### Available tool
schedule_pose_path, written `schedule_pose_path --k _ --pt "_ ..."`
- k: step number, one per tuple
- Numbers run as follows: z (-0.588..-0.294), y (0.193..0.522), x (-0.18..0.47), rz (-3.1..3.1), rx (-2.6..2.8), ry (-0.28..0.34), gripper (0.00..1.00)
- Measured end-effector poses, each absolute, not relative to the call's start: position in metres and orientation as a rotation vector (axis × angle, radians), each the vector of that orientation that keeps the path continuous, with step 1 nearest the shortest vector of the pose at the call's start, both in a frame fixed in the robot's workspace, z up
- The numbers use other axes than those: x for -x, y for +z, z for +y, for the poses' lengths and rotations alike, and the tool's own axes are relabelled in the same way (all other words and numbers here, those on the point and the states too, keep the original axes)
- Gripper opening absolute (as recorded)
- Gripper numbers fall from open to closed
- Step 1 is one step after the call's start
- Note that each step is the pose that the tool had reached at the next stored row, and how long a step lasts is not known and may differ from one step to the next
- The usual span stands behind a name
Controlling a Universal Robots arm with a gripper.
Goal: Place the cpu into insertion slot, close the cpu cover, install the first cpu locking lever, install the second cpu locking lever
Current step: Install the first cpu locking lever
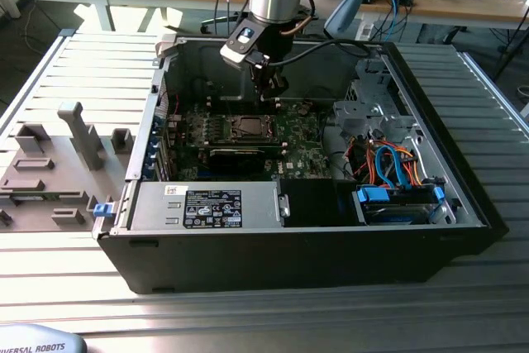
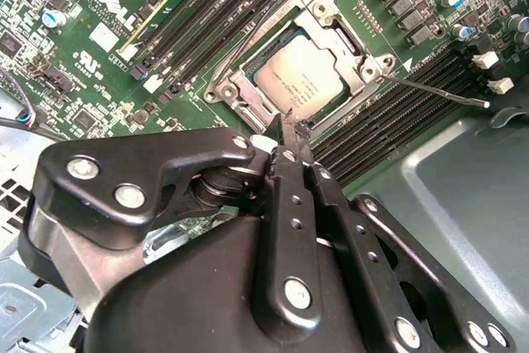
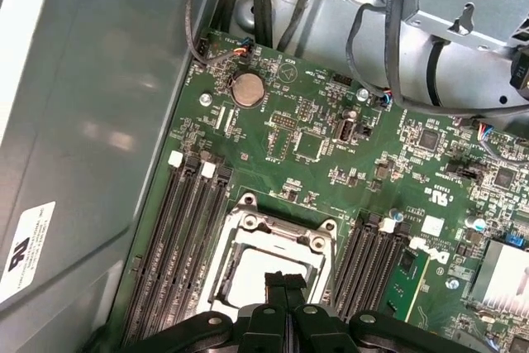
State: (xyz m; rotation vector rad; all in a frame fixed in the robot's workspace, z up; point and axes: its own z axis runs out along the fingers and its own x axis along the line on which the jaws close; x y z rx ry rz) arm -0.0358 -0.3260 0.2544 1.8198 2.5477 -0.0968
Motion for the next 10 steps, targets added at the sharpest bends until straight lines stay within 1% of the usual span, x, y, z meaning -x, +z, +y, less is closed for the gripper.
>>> schedule_pose_path --k 10 --pt "-0.326 0.2544 0.0357 2.573 -1.782 -0.097 0.11"
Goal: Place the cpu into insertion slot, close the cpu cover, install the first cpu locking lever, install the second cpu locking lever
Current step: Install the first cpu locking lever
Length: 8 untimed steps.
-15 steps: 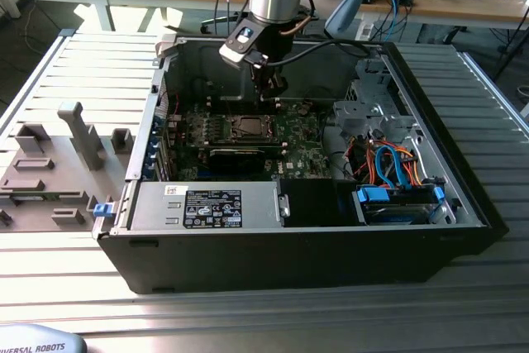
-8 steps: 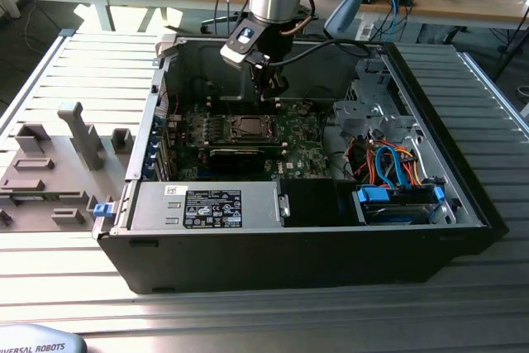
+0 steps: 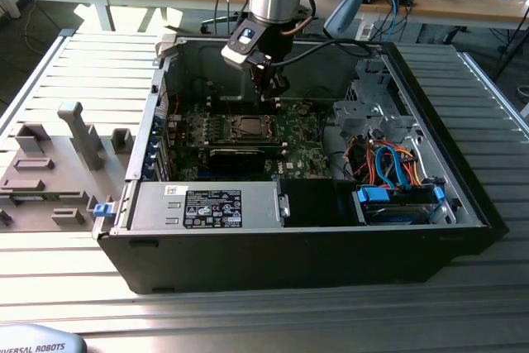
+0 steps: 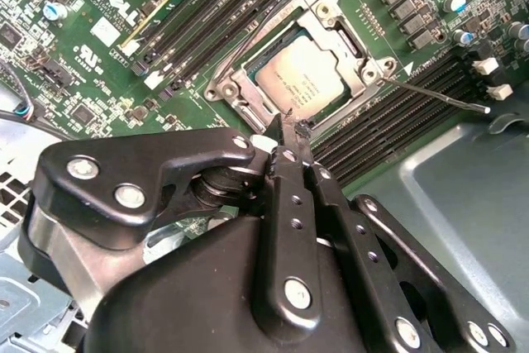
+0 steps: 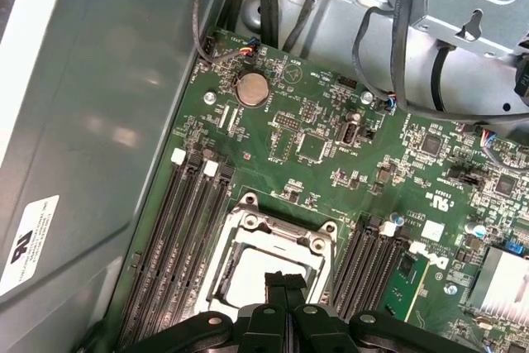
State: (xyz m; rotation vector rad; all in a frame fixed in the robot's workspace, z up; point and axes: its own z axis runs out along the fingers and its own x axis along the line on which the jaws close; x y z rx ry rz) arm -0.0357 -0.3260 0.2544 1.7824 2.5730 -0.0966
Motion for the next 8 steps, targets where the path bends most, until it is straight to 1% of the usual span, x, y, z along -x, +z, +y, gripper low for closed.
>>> schedule_pose_path --k 8 --pt "-0.326 0.2543 0.0358 2.599 -1.742 -0.096 0.11"
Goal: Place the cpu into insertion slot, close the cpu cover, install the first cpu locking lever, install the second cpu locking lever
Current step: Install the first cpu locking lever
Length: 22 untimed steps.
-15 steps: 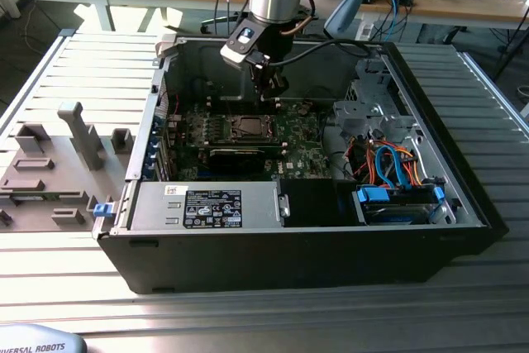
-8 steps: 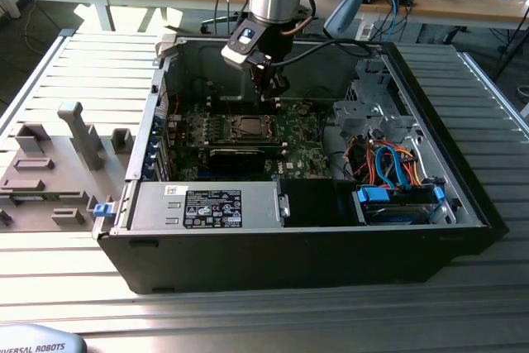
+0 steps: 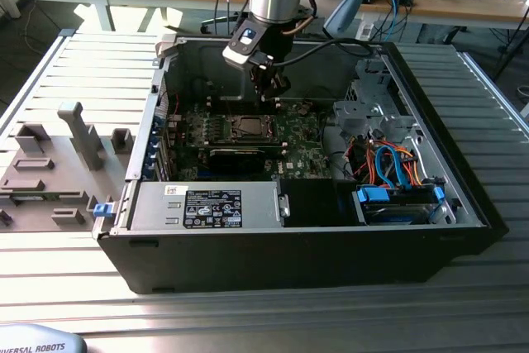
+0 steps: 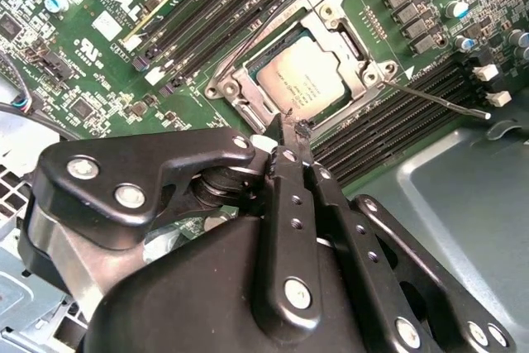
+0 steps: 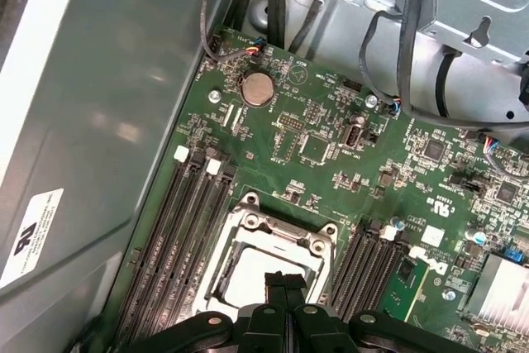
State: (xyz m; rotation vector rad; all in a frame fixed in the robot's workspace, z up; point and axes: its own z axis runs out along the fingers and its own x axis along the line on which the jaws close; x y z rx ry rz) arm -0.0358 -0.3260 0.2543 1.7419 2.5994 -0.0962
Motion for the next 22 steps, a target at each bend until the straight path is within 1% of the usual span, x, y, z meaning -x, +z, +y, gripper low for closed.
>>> schedule_pose_path --k 22 --pt "-0.326 0.2543 0.0358 2.644 -1.671 -0.096 0.11"
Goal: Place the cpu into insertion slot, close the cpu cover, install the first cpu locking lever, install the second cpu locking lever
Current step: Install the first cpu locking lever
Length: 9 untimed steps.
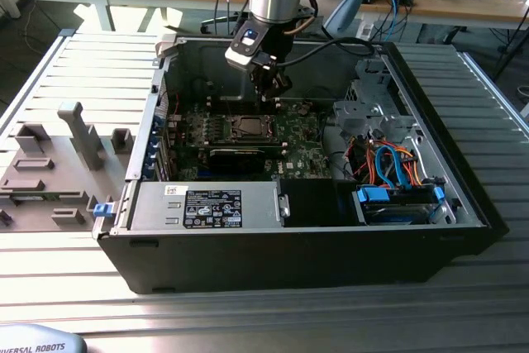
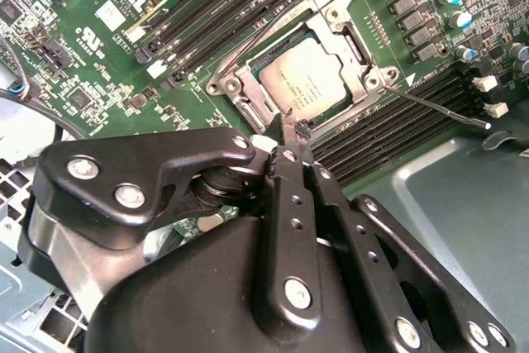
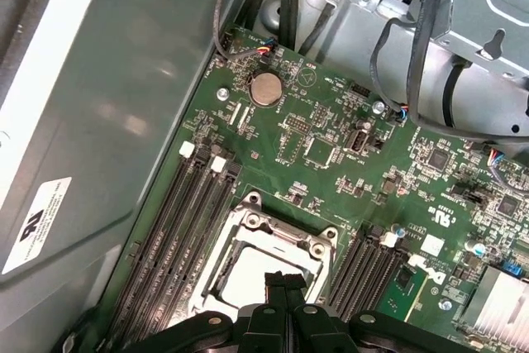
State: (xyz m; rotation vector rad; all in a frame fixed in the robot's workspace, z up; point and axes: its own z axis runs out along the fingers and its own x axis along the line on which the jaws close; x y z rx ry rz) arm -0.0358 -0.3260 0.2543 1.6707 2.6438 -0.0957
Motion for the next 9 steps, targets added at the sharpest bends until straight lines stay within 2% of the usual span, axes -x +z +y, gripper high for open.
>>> schedule_pose_path --k 9 --pt "-0.326 0.2543 0.0358 2.655 -1.651 -0.096 0.11"
